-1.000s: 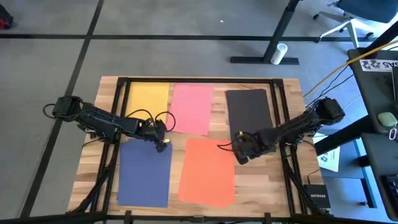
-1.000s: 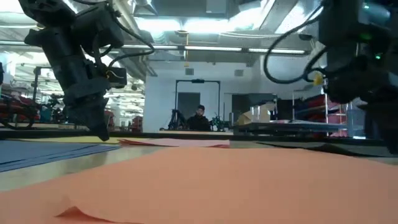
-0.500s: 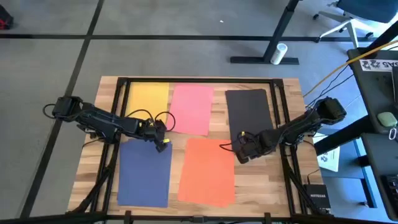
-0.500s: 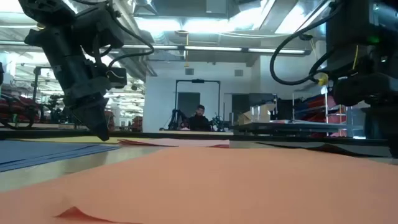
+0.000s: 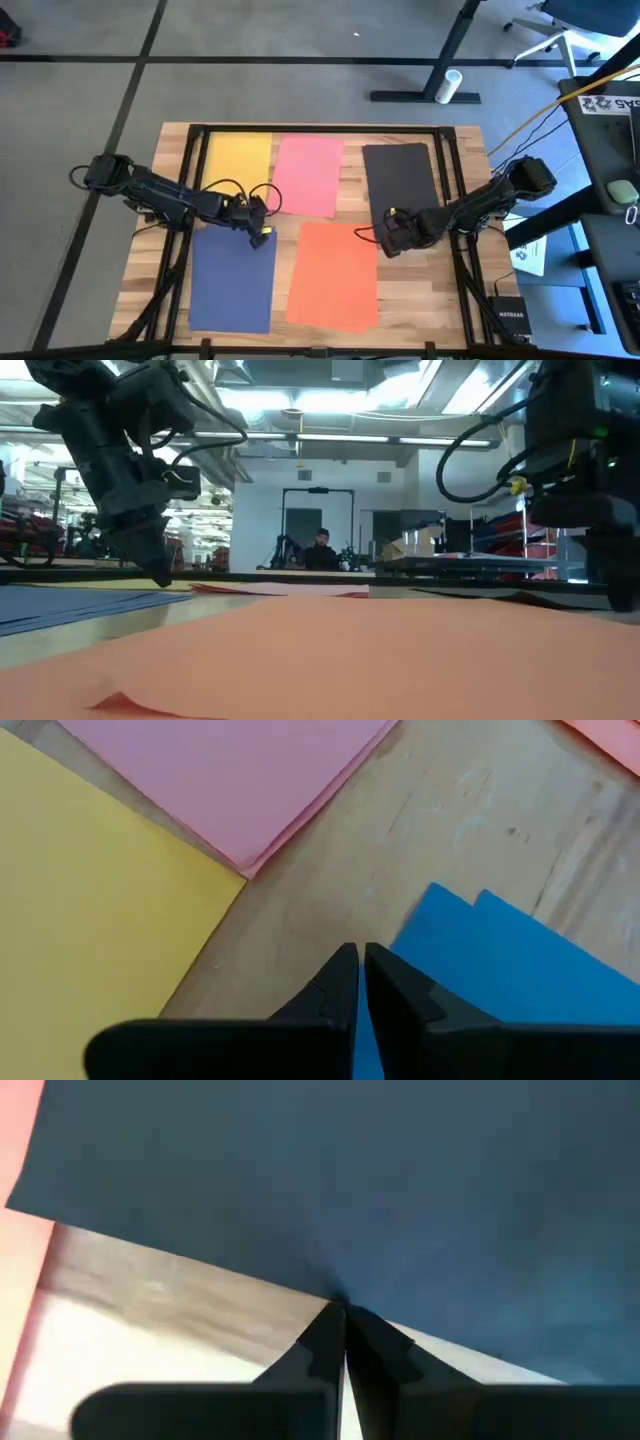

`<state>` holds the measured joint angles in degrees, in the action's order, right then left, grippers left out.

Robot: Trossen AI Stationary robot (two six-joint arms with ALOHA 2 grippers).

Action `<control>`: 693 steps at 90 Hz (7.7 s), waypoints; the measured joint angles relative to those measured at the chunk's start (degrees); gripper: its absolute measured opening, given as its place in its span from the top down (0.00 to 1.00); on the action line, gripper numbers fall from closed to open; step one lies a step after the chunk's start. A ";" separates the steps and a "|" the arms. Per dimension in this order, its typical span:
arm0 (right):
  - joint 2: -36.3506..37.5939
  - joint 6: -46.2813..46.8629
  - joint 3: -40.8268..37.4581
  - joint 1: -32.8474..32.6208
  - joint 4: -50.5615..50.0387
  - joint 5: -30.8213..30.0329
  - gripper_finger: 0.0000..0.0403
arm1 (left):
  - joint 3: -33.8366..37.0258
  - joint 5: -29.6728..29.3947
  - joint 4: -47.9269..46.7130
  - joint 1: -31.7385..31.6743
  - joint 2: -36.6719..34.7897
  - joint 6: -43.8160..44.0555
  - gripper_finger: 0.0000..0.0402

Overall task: Organize paper
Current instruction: Move the stacked black papers to the top right of the table, then adjust the stacked orange papers

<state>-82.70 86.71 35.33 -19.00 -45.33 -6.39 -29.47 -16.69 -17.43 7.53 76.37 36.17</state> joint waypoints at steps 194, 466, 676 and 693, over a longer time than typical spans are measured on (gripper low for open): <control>0.52 -10.17 0.08 9.31 -0.77 -7.17 1.00 | 0.00 -0.03 -0.04 0.18 -0.01 -4.66 0.98; -16.98 -21.66 24.01 -15.36 19.38 1.45 1.00 | -22.03 7.45 5.71 20.65 22.87 -21.97 1.00; -13.58 -27.24 28.52 -19.05 19.55 -1.54 1.00 | -22.16 6.69 -1.08 24.24 21.84 -15.62 1.00; -18.95 -21.79 28.61 -25.46 38.77 -0.84 1.00 | -22.14 6.45 -1.02 24.41 21.86 -13.68 1.00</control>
<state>-101.66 64.91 63.94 -44.46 -6.56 -7.23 -51.62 -10.24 -18.45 31.94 98.24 22.49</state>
